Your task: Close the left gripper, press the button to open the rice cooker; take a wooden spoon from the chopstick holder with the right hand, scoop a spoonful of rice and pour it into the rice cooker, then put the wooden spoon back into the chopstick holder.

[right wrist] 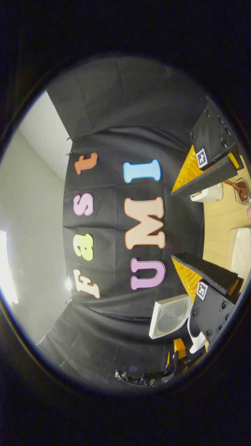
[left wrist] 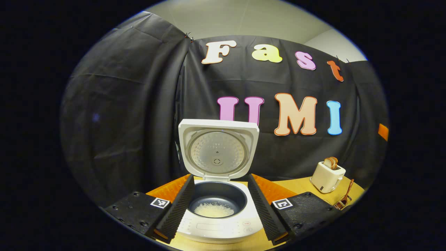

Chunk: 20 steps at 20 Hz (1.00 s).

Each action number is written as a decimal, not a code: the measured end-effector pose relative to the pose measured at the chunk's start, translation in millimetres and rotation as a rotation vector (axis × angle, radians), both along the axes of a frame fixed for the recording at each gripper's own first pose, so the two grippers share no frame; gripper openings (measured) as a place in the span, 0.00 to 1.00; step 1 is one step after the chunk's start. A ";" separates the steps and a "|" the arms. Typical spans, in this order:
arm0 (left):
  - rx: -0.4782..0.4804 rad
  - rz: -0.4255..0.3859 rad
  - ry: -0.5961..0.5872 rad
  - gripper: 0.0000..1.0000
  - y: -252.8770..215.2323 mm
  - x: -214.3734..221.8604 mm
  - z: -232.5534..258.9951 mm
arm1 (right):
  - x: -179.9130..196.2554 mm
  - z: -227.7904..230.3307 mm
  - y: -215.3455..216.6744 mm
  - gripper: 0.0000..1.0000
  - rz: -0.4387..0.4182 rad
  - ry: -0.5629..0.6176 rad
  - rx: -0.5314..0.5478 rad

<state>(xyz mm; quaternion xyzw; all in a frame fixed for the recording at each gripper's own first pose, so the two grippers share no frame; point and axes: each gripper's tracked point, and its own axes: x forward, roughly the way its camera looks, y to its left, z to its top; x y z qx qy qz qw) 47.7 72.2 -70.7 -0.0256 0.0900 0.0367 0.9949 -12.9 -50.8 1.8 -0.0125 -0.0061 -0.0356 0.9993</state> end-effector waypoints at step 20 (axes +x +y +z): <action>0.030 -0.013 -0.099 0.94 -32.5 -39.7 53.8 | 70.1 -72.7 -101.6 1.00 -0.069 0.172 -0.020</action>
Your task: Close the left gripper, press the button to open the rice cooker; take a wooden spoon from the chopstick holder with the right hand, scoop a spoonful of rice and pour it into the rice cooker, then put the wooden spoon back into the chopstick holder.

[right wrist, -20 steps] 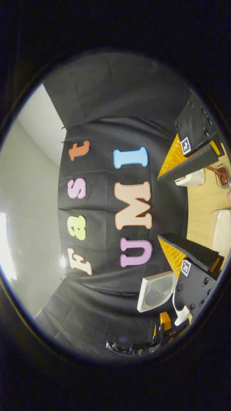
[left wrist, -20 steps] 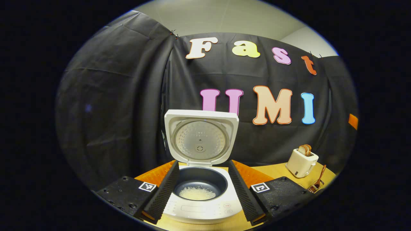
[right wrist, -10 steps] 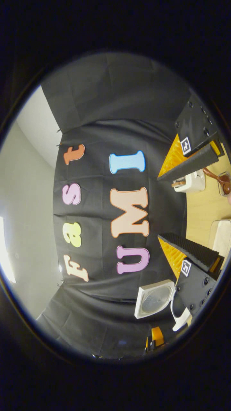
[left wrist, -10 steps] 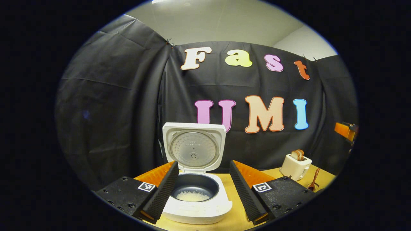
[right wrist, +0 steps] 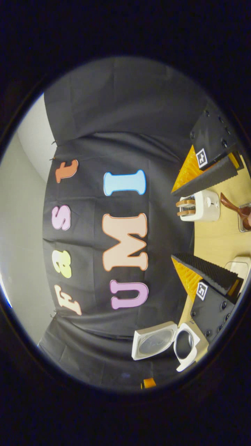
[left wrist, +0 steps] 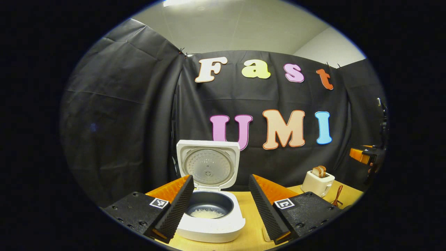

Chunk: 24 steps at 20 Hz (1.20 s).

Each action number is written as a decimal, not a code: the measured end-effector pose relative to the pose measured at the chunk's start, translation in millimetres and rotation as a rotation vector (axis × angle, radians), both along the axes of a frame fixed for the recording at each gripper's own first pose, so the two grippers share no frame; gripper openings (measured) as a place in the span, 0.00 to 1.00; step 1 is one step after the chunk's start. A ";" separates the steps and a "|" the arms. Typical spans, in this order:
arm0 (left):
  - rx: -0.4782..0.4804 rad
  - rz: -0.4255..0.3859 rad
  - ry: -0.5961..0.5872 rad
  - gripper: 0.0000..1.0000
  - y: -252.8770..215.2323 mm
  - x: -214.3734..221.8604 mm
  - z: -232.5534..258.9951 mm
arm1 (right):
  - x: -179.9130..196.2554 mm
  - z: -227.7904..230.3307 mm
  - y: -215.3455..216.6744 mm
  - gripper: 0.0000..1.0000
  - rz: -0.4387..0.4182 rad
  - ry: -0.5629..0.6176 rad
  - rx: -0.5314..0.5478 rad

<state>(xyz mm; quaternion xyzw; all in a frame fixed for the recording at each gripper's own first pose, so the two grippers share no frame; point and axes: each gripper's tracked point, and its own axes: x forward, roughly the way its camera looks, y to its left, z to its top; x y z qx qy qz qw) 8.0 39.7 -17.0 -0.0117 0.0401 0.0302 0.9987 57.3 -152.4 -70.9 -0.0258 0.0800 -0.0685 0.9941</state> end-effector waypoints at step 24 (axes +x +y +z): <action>0.070 0.087 -0.004 0.94 -9.5 -30.8 15.4 | 16.1 -191.8 -70.5 0.98 -0.044 0.426 0.080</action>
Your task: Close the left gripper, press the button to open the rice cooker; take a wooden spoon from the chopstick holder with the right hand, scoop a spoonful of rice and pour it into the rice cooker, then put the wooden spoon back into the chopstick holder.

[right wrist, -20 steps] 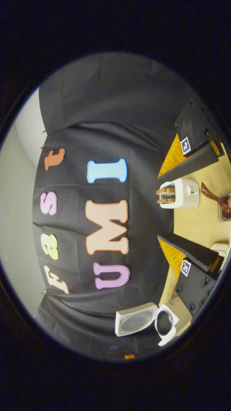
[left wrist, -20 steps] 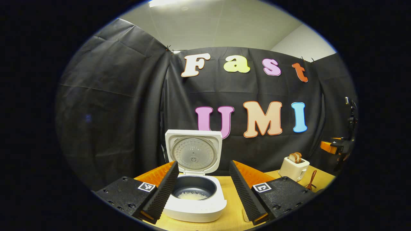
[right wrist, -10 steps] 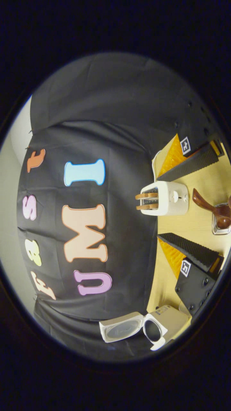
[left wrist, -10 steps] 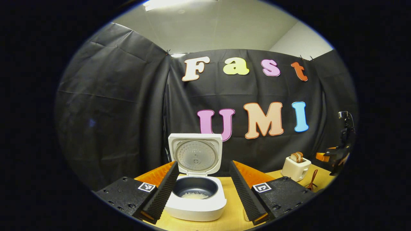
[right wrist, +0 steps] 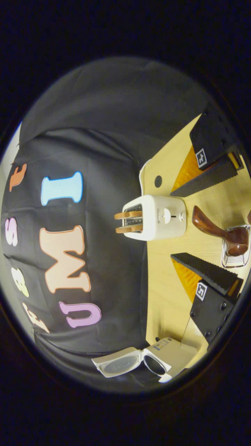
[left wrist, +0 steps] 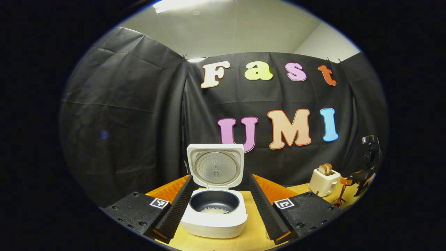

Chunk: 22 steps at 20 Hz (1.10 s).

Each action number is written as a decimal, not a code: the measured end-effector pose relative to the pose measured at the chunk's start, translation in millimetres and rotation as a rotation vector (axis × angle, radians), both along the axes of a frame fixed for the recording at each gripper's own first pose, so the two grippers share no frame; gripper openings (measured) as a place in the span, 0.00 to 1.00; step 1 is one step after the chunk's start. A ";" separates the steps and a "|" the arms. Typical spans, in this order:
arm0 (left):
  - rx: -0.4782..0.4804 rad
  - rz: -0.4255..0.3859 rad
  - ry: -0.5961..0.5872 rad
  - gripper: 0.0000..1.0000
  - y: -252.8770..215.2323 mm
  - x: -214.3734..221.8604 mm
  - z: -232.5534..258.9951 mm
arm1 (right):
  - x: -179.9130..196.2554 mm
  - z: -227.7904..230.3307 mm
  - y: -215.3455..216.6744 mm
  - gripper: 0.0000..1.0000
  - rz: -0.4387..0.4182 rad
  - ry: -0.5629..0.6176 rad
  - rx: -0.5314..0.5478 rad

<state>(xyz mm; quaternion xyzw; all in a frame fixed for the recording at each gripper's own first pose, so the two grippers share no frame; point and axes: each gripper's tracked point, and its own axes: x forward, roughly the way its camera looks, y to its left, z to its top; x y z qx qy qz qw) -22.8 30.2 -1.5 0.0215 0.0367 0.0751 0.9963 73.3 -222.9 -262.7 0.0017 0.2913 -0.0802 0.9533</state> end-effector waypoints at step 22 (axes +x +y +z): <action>0.002 0.020 0.021 0.94 -2.4 -1.4 -4.5 | -36.4 -82.8 25.9 0.28 0.009 0.269 0.212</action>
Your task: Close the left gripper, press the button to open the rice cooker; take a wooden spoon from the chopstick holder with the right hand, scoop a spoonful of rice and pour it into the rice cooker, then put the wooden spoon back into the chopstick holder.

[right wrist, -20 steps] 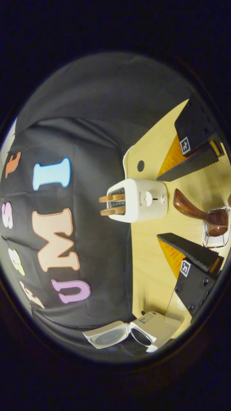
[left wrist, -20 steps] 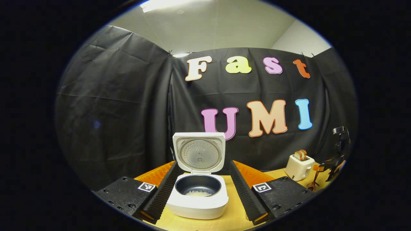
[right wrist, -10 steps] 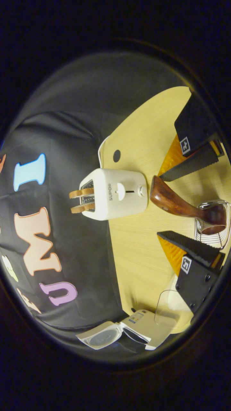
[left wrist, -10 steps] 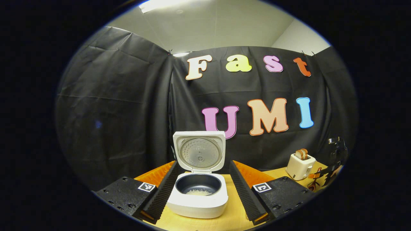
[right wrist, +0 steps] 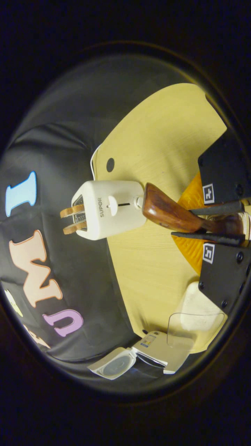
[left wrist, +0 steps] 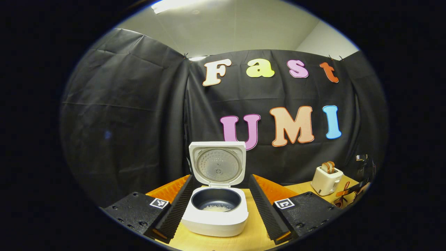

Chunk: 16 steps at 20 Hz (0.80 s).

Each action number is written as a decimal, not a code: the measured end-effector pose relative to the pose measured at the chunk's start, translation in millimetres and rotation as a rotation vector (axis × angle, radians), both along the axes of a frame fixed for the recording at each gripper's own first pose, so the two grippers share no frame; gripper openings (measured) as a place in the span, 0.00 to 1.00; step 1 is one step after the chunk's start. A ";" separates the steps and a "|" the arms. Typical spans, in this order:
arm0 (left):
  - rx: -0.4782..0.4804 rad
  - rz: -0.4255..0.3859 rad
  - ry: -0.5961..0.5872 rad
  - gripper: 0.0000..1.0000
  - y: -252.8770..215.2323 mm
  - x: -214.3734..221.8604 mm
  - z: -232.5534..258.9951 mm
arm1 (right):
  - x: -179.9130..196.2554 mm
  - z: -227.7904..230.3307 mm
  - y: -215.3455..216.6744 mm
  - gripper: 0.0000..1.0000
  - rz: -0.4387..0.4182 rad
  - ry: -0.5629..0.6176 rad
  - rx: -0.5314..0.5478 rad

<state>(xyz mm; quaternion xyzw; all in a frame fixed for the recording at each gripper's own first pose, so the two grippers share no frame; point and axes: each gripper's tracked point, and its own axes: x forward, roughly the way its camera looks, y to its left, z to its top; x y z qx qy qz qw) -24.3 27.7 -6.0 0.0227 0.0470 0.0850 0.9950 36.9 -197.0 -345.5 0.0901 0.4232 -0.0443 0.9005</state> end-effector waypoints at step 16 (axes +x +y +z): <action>-0.045 -0.094 -0.040 0.94 -4.9 13.8 10.2 | -2.2 130.1 33.9 0.18 0.091 -0.258 -0.077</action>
